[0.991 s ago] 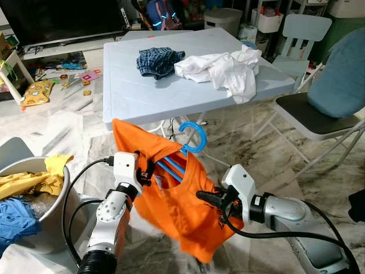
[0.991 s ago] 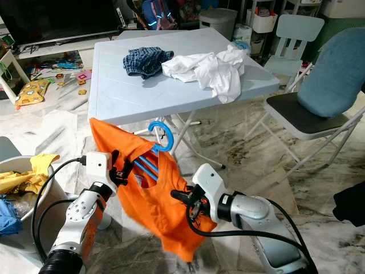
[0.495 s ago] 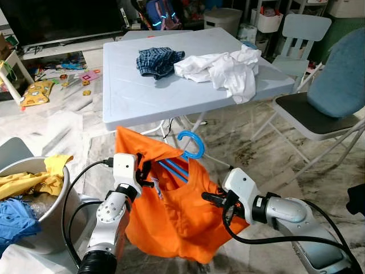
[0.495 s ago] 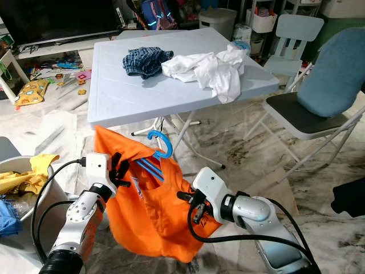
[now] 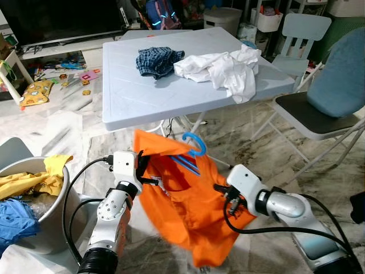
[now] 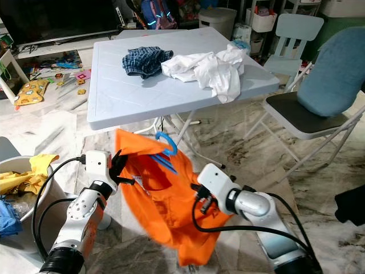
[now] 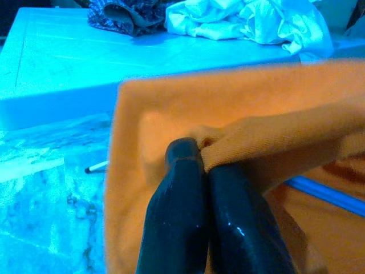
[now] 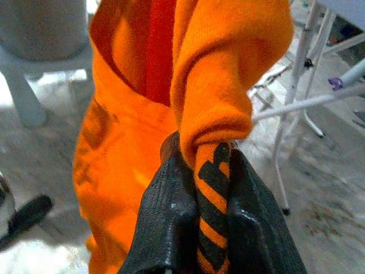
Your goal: Hang hanger
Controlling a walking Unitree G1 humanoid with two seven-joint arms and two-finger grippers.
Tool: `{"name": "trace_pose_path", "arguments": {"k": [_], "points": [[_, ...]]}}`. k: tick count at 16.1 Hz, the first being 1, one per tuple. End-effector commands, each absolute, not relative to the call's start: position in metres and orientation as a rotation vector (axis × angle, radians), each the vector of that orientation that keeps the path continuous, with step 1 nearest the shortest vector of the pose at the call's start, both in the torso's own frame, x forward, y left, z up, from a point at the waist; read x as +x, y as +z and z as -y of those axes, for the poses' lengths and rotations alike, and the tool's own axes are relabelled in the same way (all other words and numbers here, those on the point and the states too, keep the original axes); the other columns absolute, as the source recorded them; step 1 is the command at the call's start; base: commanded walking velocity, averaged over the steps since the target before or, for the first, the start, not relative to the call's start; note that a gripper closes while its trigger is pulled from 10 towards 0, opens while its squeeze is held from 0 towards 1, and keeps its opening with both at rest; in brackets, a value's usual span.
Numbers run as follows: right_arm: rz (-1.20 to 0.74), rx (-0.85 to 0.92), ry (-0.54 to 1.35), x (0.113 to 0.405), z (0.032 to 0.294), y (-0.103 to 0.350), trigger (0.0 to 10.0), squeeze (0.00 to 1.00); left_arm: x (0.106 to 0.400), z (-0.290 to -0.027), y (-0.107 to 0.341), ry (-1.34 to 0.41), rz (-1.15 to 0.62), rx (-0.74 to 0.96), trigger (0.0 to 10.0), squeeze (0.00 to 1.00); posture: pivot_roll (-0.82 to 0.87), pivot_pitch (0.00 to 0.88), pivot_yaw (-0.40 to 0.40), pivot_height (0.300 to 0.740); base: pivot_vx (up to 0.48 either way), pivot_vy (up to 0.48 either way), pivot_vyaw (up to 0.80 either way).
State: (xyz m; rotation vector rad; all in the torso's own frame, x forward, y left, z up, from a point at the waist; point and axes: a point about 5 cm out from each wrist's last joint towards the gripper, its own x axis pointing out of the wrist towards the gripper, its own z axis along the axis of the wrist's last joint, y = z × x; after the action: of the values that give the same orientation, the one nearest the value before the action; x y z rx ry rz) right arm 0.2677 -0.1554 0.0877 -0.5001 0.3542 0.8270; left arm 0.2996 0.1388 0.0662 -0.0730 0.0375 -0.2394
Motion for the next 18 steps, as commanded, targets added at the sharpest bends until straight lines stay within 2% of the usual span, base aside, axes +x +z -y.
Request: {"name": "trace_pose_path", "arguments": {"k": [1, 3, 6, 7, 9, 11, 12, 15, 18], "points": [[-0.328, -0.553, 0.844, 0.27, 0.156, 0.092, 10.0, 0.0, 0.305, -0.143, 0.075, -0.224, 0.002, -0.068, 0.0, 0.0, -0.22, 0.0, 0.058, 0.74, 0.0, 0.0, 0.0], [-0.371, -0.668, 0.905, 0.263, 0.177, 0.087, 10.0, 0.0, 0.306, -0.147, 0.077, -0.208, 0.01, -0.058, 0.0, 0.0, -0.22, 0.0, 0.06, 0.74, 0.0, 0.0, 0.0], [-0.402, -0.71, 0.941, 0.258, 0.192, 0.087, 10.0, 0.0, 0.307, -0.149, 0.078, -0.199, 0.013, -0.053, 0.0, 0.0, -0.22, 0.0, 0.062, 0.74, 0.0, 0.0, 0.0], [-0.471, -0.786, 0.987, 0.25, 0.22, 0.091, 10.0, 0.0, 0.308, -0.152, 0.079, -0.194, 0.015, -0.05, 0.0, 0.0, -0.23, 0.0, 0.062, 0.74, 0.0, 0.0, 0.0], [-0.548, -0.861, 1.048, 0.24, 0.256, 0.103, 10.0, 0.0, 0.308, -0.153, 0.079, -0.196, 0.009, -0.048, 0.0, 0.0, -0.23, 0.0, 0.064, 0.74, 0.0, 0.0, 0.0], [-0.567, -0.88, 1.052, 0.238, 0.269, 0.11, 10.0, 0.0, 0.308, -0.153, 0.078, -0.198, 0.006, -0.047, 0.0, 0.0, -0.23, 0.0, 0.066, 0.74, 0.0, 0.0, 0.0], [-0.593, -0.919, 1.035, 0.238, 0.287, 0.12, 10.0, 0.0, 0.308, -0.155, 0.076, -0.204, -0.009, -0.045, 0.0, 0.0, -0.24, 0.0, 0.069, 0.74, 0.0, 0.0, 0.0], [-0.557, -0.909, 0.964, 0.248, 0.305, 0.147, 10.0, 0.0, 0.306, -0.155, 0.07, -0.229, -0.05, -0.052, 0.0, 0.0, -0.24, 0.0, 0.074, 0.74, 0.0, 0.0, 0.0], [-0.461, -0.877, 0.93, 0.258, 0.307, 0.172, 10.0, 0.0, 0.305, -0.148, 0.066, -0.275, -0.08, -0.066, 0.0, 0.0, -0.25, 0.0, 0.075, 0.74, 0.0, 0.0, 0.0]]}}
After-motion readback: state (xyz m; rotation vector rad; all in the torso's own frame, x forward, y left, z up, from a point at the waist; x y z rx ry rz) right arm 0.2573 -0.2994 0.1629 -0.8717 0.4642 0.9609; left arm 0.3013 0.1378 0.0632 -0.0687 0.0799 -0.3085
